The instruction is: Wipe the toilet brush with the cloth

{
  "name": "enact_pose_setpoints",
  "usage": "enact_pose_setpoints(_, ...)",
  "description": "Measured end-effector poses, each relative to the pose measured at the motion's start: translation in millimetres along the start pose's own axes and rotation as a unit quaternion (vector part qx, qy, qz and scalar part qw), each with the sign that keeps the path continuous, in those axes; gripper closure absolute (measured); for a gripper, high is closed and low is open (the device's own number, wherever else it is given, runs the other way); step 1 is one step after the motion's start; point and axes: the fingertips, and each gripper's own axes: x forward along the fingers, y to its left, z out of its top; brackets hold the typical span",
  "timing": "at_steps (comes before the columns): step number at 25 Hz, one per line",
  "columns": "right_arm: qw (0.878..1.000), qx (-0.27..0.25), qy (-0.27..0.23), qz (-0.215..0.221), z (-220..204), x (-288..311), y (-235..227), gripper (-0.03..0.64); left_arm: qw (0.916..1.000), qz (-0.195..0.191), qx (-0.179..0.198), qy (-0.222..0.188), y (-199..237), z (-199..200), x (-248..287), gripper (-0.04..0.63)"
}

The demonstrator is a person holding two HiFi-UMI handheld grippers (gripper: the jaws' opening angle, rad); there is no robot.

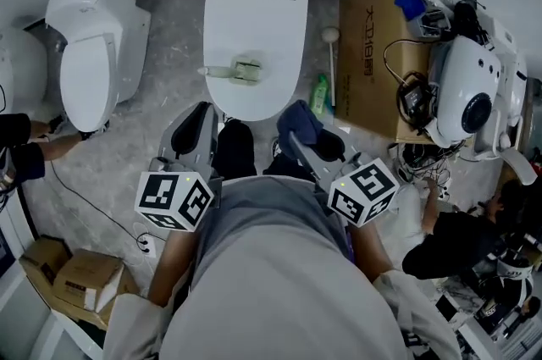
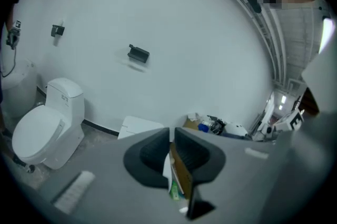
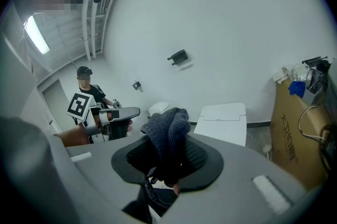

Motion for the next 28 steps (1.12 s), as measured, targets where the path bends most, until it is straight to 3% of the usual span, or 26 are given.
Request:
enact_pose_setpoints(11,0.997,0.039,-0.02,-0.058,15,50,-15,0.511,0.9982,-0.027,0.013,0.051,52,13,50,0.595)
enact_pose_setpoints(18,0.994,0.065,-0.032,-0.085,13,69,-29,0.511,0.9928,-0.037,0.04,0.107,64,-11,81,0.595)
enact_pose_setpoints(28,0.993,0.086,-0.022,-0.076,14,91,-73,0.511,0.9905,-0.022,0.029,0.133,66,-23,114,0.595)
